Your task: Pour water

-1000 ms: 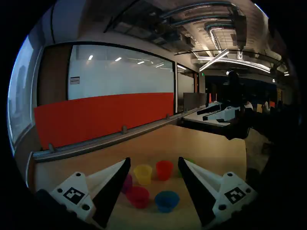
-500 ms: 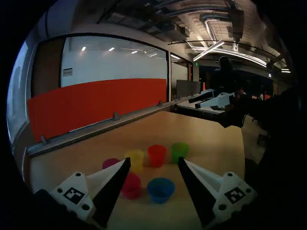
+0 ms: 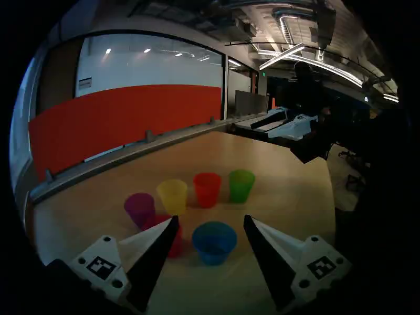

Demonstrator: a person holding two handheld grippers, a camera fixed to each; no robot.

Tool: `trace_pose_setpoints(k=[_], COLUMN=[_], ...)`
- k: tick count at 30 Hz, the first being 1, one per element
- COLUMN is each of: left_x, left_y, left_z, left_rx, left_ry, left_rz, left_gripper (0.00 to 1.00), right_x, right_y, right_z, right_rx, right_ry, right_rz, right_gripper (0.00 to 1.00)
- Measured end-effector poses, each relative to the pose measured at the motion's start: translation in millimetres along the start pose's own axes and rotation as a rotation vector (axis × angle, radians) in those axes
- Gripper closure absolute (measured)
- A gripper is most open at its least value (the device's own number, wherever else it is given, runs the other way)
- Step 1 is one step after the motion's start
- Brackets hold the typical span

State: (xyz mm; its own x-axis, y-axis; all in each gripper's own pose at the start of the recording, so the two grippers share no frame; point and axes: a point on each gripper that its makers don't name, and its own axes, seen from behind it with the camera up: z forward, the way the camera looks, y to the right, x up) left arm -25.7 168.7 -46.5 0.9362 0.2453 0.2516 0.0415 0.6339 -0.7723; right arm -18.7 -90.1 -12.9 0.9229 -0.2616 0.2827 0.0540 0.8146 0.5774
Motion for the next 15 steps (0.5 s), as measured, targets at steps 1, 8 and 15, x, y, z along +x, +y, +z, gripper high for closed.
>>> trace_pose_setpoints(k=[1,8,15], left_x=[-4.4,-34.1,-59.3], left_y=[0.6,2.7,2.4], left_z=[1.8,12.7,21.1], left_rx=[-0.003,-0.013,-0.017], left_ry=[-0.011,-0.078,-0.135], left_rz=[-0.001,-0.003,-0.001], left_gripper=[0.08,0.08,0.08], right_x=[-2.7,-16.9,-24.8], right_y=[-0.5,-2.4,-1.9], right_z=[1.7,12.2,20.6], right_rx=[0.001,0.012,0.017], right_ry=[-0.005,-0.032,-0.05], right_rz=[0.0,0.008,0.009], right_gripper=[0.0,0.0,0.0])
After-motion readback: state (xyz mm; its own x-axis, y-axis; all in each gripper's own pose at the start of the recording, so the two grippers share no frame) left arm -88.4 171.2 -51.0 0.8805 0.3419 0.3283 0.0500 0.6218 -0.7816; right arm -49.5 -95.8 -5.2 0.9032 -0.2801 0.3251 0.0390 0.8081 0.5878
